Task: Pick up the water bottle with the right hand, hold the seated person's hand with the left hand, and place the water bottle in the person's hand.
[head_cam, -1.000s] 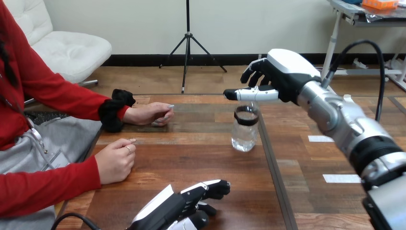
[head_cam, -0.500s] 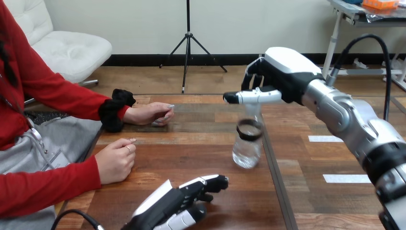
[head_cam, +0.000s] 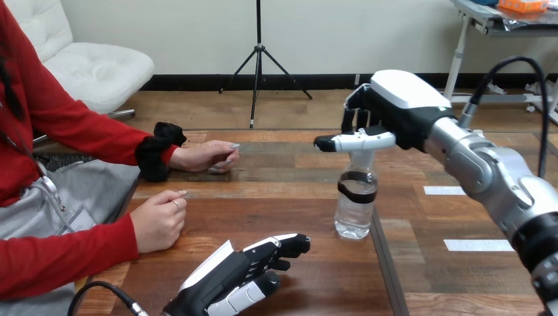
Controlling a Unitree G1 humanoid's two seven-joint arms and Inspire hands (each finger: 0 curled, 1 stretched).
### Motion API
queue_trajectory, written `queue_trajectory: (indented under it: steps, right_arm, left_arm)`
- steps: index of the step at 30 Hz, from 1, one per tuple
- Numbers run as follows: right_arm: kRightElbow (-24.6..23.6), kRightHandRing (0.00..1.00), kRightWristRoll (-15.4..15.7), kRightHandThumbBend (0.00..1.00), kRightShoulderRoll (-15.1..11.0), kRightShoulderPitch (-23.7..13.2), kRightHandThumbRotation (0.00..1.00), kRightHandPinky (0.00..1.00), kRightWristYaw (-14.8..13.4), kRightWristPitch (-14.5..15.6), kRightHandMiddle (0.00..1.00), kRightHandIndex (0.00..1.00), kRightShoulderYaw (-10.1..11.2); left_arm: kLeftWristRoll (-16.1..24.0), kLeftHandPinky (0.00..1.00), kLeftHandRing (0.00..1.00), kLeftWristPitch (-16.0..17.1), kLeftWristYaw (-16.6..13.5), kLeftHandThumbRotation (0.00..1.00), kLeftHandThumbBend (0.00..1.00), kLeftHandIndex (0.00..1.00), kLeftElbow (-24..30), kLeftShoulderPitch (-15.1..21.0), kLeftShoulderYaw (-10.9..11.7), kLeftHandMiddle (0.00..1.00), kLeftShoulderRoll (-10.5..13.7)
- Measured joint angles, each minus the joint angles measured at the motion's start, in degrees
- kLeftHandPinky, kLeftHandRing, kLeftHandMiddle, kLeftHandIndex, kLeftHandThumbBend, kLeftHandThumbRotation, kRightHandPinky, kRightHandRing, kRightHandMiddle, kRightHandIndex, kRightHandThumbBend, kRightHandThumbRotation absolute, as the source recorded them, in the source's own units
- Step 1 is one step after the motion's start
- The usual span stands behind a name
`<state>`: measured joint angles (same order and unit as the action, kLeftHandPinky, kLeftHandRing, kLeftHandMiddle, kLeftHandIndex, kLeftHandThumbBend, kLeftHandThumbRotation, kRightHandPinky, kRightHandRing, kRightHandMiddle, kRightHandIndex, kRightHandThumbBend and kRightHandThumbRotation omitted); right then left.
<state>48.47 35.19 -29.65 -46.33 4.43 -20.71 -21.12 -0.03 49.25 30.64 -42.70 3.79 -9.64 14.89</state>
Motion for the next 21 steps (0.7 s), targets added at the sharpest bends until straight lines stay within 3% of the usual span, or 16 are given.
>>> queue_trajectory:
  steps: [4, 6, 14, 21]
  right_arm:
    - [-1.4, 0.41, -0.1, 0.98, -0.3, 1.1, 0.91, 0.37, -0.1, 0.6, 0.49, 0.55, 0.9]
    - [-2.2, 0.49, -0.2, 0.98, -0.6, 1.7, 0.92, 0.43, -0.1, 0.8, 0.55, 0.6, 1.2]
    - [-6.3, 0.63, -1.2, 0.98, -1.7, 3.9, 0.93, 0.57, 1.1, 2.7, 0.65, 0.7, 1.9]
    - [-10.0, 0.66, -2.3, 0.97, -2.2, 5.8, 0.92, 0.6, 2.5, 3.8, 0.68, 0.73, 3.2]
  left_arm:
    - [0.1, 0.83, 0.88, 0.1, 0.0, 1.0, 1.0, 0.85, -0.4, 0.2, 0.0, 0.86, 0.0]
    - [0.1, 0.83, 0.88, 0.4, 0.0, 1.0, 1.0, 0.85, -0.6, 0.3, 0.1, 0.86, 0.0]
    - [0.3, 0.83, 0.88, 0.7, 0.0, 1.0, 1.0, 0.85, -1.1, 0.5, 0.1, 0.86, 0.0]
    - [0.6, 0.84, 0.89, 0.8, -0.2, 1.0, 1.0, 0.85, -1.3, 0.7, 0.1, 0.86, 0.0]
